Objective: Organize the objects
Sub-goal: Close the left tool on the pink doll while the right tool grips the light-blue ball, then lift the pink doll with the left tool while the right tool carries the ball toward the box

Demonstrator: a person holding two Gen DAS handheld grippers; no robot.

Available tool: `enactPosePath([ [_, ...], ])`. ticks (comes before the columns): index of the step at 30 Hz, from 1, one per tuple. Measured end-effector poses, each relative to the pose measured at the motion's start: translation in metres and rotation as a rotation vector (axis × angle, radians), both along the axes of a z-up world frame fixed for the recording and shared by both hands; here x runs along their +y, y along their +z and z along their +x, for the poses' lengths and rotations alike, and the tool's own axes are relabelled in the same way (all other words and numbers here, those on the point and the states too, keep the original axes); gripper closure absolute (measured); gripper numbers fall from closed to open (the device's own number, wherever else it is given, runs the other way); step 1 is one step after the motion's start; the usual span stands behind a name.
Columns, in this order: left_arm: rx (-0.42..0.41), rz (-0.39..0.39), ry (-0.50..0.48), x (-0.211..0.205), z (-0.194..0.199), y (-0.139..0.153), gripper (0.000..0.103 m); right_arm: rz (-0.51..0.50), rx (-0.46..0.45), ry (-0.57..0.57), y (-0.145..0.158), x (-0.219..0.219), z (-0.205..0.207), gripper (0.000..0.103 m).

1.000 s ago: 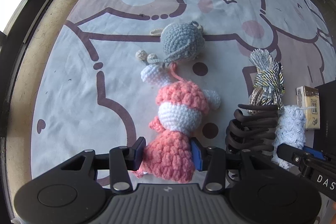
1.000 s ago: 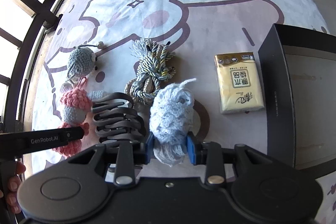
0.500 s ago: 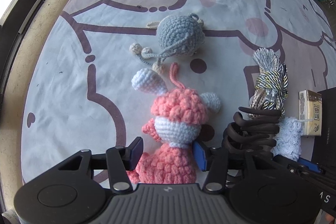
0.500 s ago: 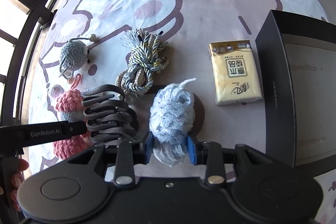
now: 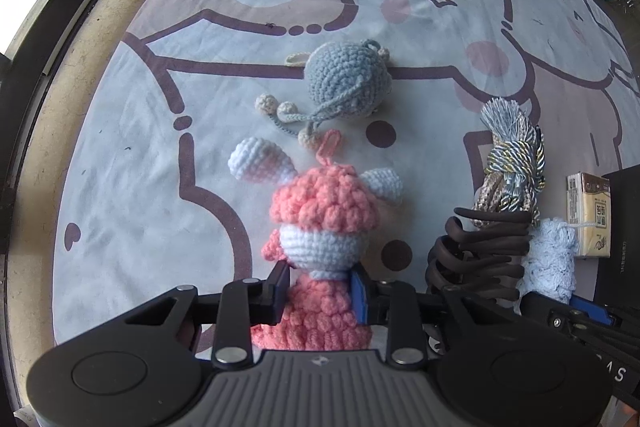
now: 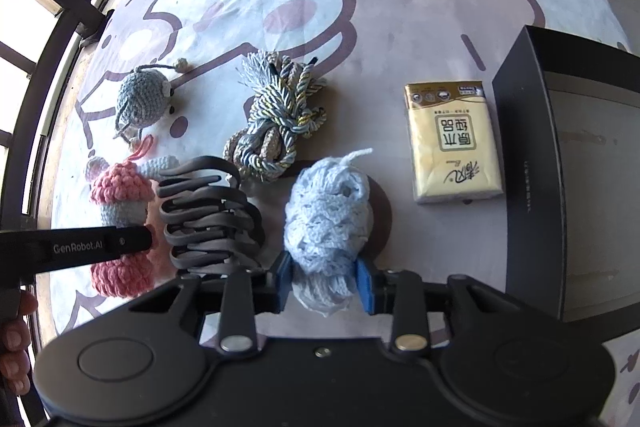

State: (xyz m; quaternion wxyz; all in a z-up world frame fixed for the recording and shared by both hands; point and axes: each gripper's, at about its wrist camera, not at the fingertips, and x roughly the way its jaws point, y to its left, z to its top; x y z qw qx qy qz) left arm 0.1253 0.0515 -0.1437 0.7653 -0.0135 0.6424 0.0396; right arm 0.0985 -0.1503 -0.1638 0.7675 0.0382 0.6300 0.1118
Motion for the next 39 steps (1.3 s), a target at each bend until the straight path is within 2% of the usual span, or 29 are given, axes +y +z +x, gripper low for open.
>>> enactPosePath([
  [4, -0.044, 0.012, -0.002, 0.001, -0.001, 0.013, 0.07, 0.018, -0.03, -0.009, 0.011, -0.001, 0.0, 0.069],
  [24, -0.171, -0.054, -0.042, -0.016, -0.018, 0.067, 0.07, 0.061, -0.163, 0.015, 0.068, -0.003, -0.013, 0.069],
  [39, -0.269, -0.028, -0.107, -0.036, -0.036, 0.108, 0.07, 0.041, -0.258, 0.012, 0.112, -0.017, -0.029, 0.069],
])
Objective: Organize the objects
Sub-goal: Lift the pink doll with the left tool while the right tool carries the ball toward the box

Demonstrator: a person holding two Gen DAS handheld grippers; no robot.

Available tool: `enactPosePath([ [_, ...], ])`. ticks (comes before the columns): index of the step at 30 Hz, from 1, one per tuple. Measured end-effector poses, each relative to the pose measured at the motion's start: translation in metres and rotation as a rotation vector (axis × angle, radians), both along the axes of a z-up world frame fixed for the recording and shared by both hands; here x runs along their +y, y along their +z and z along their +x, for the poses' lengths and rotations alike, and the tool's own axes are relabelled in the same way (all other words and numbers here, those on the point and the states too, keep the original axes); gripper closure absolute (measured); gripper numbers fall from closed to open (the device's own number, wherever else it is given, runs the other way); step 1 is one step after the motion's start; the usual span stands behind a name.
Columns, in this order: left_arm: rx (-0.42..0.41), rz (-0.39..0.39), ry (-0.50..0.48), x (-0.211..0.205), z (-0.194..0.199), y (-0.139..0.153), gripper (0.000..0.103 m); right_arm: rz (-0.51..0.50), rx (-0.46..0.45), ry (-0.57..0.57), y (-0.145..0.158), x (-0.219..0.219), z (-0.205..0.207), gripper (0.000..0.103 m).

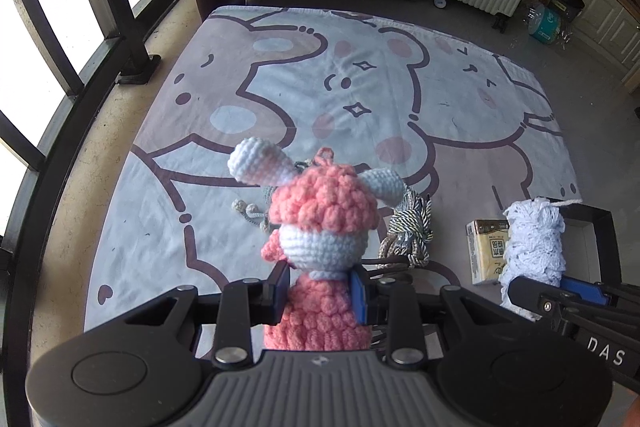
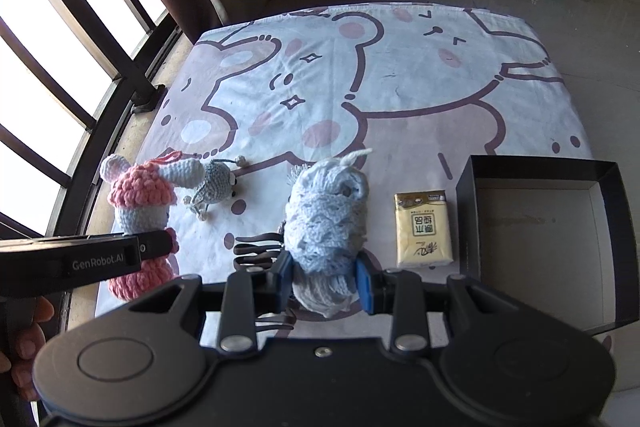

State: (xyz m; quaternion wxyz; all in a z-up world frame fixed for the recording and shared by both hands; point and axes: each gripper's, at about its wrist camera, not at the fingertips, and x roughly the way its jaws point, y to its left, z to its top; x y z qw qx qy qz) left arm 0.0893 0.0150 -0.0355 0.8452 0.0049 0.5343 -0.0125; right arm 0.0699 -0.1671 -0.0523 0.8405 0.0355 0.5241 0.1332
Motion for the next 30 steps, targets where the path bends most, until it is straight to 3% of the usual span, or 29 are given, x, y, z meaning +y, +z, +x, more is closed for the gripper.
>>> enactPosePath([
  [17, -0.091, -0.003, -0.055, -0.024, -0.013, 0.031, 0.07, -0.006, -0.091, -0.048, 0.034, -0.031, -0.01, 0.069],
  [30, -0.093, 0.003, -0.071, -0.034, -0.014, 0.031, 0.07, -0.046, -0.114, -0.051, 0.04, -0.042, -0.012, 0.069],
])
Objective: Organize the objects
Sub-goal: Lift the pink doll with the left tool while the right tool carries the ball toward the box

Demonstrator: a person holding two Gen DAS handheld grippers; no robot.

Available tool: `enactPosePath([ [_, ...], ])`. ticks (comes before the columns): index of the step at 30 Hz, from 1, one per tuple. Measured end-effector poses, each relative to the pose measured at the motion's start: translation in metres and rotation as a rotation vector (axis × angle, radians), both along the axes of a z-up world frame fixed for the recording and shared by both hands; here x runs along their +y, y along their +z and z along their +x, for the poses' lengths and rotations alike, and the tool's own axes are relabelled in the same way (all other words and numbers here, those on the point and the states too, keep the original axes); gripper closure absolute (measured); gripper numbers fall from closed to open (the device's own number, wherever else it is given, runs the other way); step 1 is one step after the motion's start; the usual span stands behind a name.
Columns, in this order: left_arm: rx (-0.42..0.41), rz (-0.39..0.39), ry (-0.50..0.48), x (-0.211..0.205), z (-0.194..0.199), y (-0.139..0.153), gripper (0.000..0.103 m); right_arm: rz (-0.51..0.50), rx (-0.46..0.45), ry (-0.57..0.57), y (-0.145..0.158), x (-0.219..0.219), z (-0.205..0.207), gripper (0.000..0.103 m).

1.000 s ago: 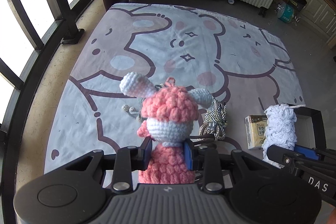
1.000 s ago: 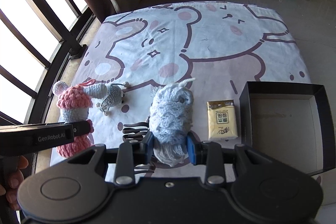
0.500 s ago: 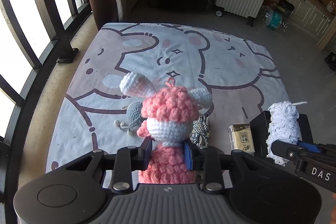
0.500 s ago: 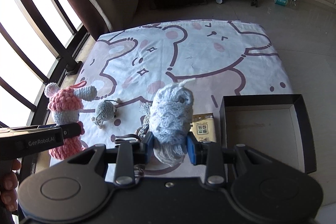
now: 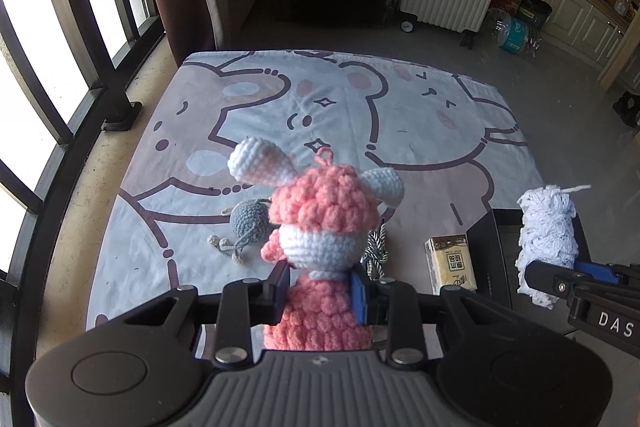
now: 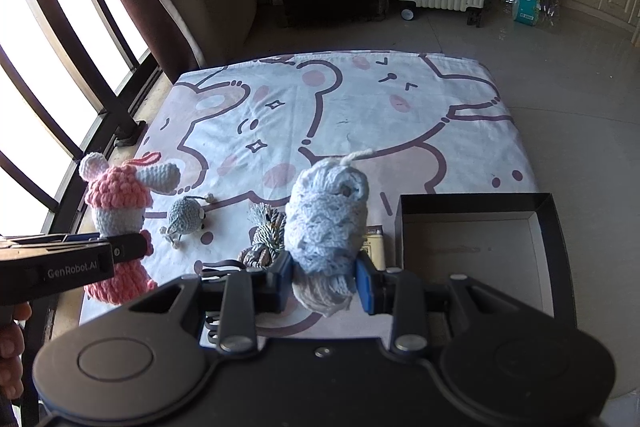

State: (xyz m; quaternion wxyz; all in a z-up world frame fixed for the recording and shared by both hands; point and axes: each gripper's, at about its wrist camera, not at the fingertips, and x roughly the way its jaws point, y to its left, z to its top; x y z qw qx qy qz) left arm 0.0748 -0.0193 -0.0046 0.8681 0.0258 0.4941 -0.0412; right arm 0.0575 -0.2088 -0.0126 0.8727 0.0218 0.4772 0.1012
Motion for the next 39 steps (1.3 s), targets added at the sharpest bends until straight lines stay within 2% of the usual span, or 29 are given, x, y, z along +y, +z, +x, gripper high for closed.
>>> enactPosePath([
  [15, -0.008, 0.021, -0.046, -0.03, 0.0, -0.002, 0.07, -0.089, -0.014, -0.06, 0.002, -0.028, -0.001, 0.068],
  [26, -0.008, 0.021, -0.092, -0.062, -0.004, -0.005, 0.07, -0.093, -0.021, -0.095, 0.005, -0.061, -0.007, 0.069],
  [28, -0.007, 0.022, -0.102, -0.068, -0.004, -0.006, 0.07, -0.089, -0.02, -0.102, 0.005, -0.066, -0.008, 0.073],
  [29, -0.005, 0.019, -0.106, -0.07, -0.005, -0.007, 0.07, -0.084, -0.019, -0.105, 0.005, -0.069, -0.008, 0.076],
  [39, 0.005, 0.018, -0.149, -0.09, -0.008, -0.012, 0.07, -0.096, 0.038, -0.1, -0.011, -0.087, -0.01, 0.076],
])
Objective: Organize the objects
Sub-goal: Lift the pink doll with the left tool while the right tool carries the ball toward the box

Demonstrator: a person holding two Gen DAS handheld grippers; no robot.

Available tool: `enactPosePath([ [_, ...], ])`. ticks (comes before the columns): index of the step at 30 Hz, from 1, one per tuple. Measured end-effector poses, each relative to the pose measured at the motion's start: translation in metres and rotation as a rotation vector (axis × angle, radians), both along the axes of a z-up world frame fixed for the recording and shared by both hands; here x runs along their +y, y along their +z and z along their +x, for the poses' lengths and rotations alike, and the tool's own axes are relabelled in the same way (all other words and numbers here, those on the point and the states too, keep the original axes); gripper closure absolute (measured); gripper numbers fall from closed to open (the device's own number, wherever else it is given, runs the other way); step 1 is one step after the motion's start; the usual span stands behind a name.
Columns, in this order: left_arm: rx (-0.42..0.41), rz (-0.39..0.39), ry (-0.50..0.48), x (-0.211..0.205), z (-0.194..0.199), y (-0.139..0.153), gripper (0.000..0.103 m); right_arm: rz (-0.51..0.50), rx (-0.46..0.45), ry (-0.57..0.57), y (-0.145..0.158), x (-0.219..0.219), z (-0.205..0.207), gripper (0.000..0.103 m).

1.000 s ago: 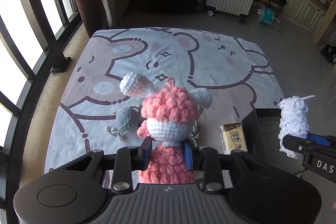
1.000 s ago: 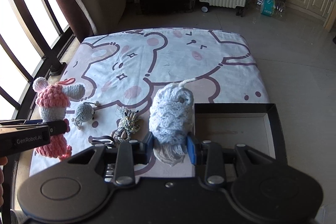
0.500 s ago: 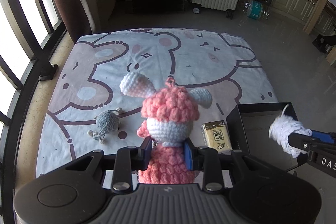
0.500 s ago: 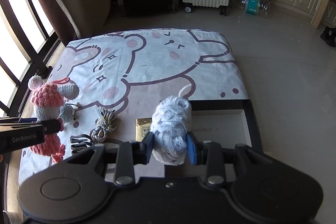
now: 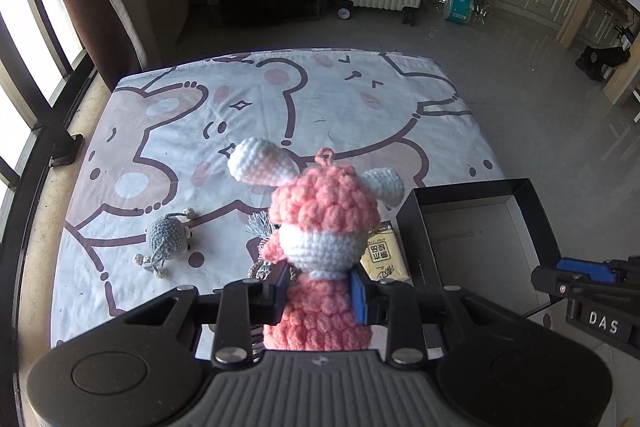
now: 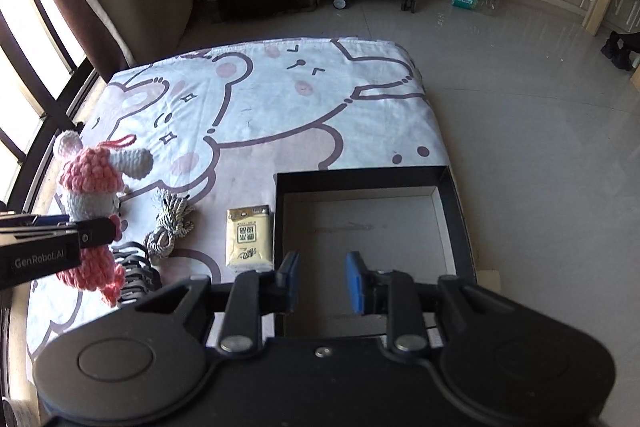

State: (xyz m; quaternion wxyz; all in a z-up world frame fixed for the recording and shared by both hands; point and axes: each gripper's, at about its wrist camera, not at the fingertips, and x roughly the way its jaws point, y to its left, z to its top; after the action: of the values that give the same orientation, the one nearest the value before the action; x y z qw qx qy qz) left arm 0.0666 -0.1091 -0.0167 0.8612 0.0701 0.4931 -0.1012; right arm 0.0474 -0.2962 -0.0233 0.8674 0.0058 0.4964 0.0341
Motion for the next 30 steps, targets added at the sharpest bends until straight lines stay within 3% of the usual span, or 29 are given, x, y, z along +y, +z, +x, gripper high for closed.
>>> enactPosePath([
  [7, 0.01, -0.011, -0.002, -0.001, 0.0, -0.002, 0.07, -0.045, 0.2, 0.133, -0.045, -0.003, -0.015, 0.075],
  [13, 0.025, -0.034, -0.001, -0.002, 0.001, -0.004, 0.07, -0.07, 0.33, 0.184, -0.088, -0.002, -0.023, 0.06],
  [23, 0.04, -0.057, -0.001, -0.007, 0.007, -0.009, 0.07, -0.034, 0.413, 0.244, -0.134, 0.001, -0.019, 0.047],
  [30, 0.056, -0.049, -0.004, -0.01, 0.009, -0.014, 0.07, 0.0, 0.441, 0.307, -0.144, 0.019, -0.016, 0.047],
])
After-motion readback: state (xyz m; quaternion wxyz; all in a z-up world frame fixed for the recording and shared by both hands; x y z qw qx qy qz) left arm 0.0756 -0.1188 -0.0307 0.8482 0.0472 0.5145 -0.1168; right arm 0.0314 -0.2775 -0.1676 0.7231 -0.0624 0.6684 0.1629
